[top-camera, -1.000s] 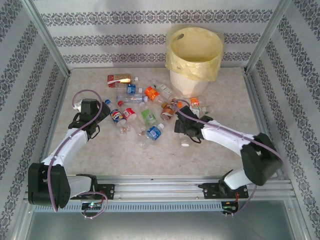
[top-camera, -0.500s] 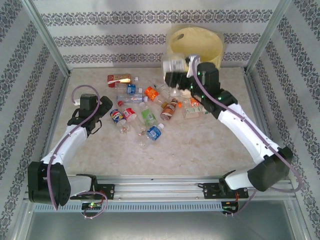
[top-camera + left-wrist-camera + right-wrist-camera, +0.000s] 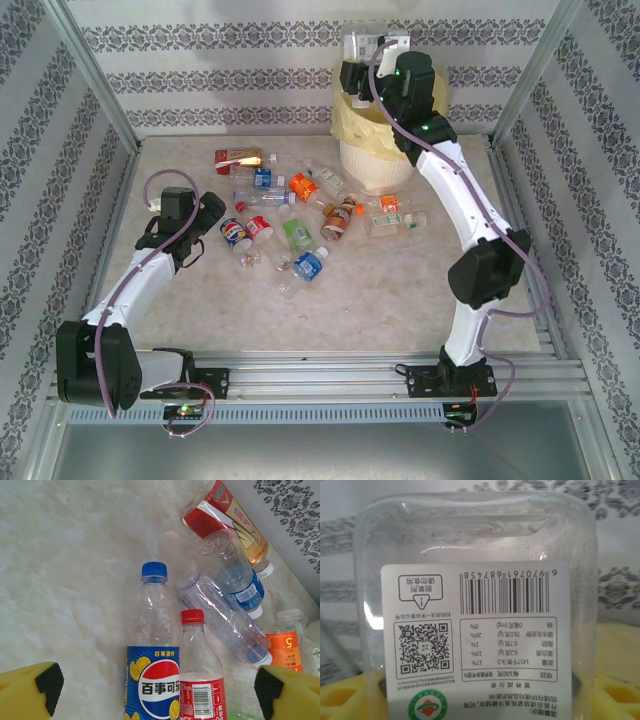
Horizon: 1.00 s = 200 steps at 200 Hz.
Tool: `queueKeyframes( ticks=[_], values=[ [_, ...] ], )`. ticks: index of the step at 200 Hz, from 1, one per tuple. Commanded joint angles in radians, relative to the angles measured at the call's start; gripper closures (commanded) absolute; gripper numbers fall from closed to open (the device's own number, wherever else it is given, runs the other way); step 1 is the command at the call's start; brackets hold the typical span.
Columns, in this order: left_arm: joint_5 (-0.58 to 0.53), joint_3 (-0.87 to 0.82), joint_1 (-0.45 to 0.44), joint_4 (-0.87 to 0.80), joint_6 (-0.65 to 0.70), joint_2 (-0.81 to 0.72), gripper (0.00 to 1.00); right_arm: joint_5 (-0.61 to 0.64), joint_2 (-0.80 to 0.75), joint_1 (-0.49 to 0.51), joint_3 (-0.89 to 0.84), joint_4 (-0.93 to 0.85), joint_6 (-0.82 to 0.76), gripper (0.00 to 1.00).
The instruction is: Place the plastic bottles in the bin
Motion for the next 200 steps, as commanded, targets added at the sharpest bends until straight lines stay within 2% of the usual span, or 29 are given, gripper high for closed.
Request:
queueKeyframes(
  ticks=[1,42,77,114,159,171,200],
  values=[
    [0.006,0.006,-0.011,-0.027,-0.02,-0.003,0.01,0.17,0.082,-0.02,0.112,-0.03,-0.008,0.26],
    [0.018,0.018,-0.011,-0.045,-0.017,0.013,0.01,0.171,0.237,-0.043,0.309,-0.202,0.029,0.25],
    [0.034,0.023,-0.011,-0.049,-0.021,0.026,0.01,0.121,0.314,-0.058,0.387,-0.293,0.094,0.23],
    [0.069,0.067,-0.02,-0.097,0.011,0.06,0.01,-0.032,0.322,-0.074,0.385,-0.306,0.18,0.19],
    [0.072,0.082,-0.04,-0.117,0.013,0.085,0.01,-0.162,0.307,-0.094,0.356,-0.247,0.261,0.11],
    [0.075,0.082,-0.041,-0.116,0.01,0.09,0.01,-0.187,0.301,-0.099,0.343,-0.228,0.278,0.02],
    [0.081,0.083,-0.043,-0.114,0.004,0.1,0.01,-0.185,0.284,-0.103,0.316,-0.212,0.278,0.02]
  ],
)
